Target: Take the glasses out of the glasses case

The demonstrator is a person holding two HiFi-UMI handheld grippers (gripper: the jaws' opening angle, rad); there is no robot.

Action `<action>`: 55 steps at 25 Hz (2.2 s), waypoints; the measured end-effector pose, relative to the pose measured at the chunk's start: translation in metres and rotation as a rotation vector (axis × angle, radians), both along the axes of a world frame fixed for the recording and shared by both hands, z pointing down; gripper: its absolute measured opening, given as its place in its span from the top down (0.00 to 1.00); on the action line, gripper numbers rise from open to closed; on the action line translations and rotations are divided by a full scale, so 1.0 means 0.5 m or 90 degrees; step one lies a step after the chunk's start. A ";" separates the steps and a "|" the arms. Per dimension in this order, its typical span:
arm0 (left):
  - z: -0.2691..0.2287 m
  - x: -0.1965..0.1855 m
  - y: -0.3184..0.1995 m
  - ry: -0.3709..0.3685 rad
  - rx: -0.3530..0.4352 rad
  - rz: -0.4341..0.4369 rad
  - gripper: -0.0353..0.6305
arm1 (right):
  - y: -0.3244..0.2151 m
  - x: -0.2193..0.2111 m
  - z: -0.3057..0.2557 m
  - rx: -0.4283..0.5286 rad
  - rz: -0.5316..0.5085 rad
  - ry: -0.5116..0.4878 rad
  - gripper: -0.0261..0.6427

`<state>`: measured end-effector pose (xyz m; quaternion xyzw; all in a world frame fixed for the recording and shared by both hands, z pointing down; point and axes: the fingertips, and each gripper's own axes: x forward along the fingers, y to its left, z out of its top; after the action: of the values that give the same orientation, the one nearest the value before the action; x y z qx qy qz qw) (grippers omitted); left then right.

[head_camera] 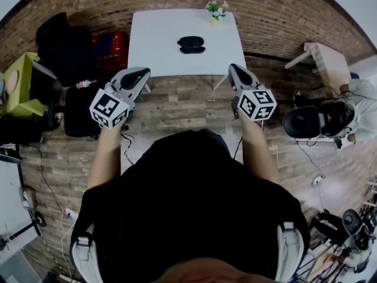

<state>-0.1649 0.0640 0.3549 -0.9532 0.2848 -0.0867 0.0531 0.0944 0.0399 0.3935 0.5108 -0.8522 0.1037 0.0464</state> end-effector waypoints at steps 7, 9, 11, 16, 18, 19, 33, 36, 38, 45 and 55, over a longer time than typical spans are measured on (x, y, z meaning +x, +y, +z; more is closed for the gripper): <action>0.006 -0.004 -0.008 0.003 -0.005 -0.003 0.93 | -0.007 -0.005 -0.002 -0.001 -0.006 0.009 0.94; 0.009 -0.001 -0.009 0.002 -0.008 -0.003 0.93 | -0.009 -0.006 -0.001 -0.002 -0.008 0.009 0.94; 0.013 0.000 -0.010 0.000 -0.008 -0.002 0.93 | -0.013 -0.006 0.002 -0.002 -0.009 0.009 0.94; 0.014 0.002 -0.018 -0.004 -0.007 -0.009 0.93 | -0.026 -0.007 0.002 0.000 -0.017 0.005 0.94; 0.012 0.005 -0.022 -0.005 -0.006 -0.012 0.93 | -0.032 -0.007 -0.001 0.002 -0.021 0.004 0.94; 0.012 0.007 -0.022 -0.006 -0.005 -0.013 0.93 | -0.034 -0.006 -0.001 0.002 -0.022 0.003 0.94; 0.016 0.008 -0.038 -0.015 -0.008 -0.031 0.93 | -0.068 -0.011 0.010 0.003 -0.040 -0.001 0.94; 0.022 0.006 -0.039 -0.018 -0.012 -0.034 0.93 | -0.071 -0.018 0.012 0.003 -0.047 0.002 0.94; 0.025 0.008 -0.040 -0.020 -0.012 -0.036 0.93 | -0.072 -0.019 0.014 0.004 -0.051 0.002 0.94; 0.027 0.016 -0.053 -0.021 -0.011 -0.041 0.93 | -0.087 -0.013 0.020 0.004 -0.057 0.005 0.94; 0.040 0.053 -0.081 -0.033 -0.018 -0.045 0.93 | -0.124 0.013 0.041 -0.006 -0.070 0.003 0.94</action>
<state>-0.1384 0.0233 0.3752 -0.9406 0.3155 -0.1171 0.0442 0.1008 -0.0221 0.4141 0.4634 -0.8782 0.1040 0.0561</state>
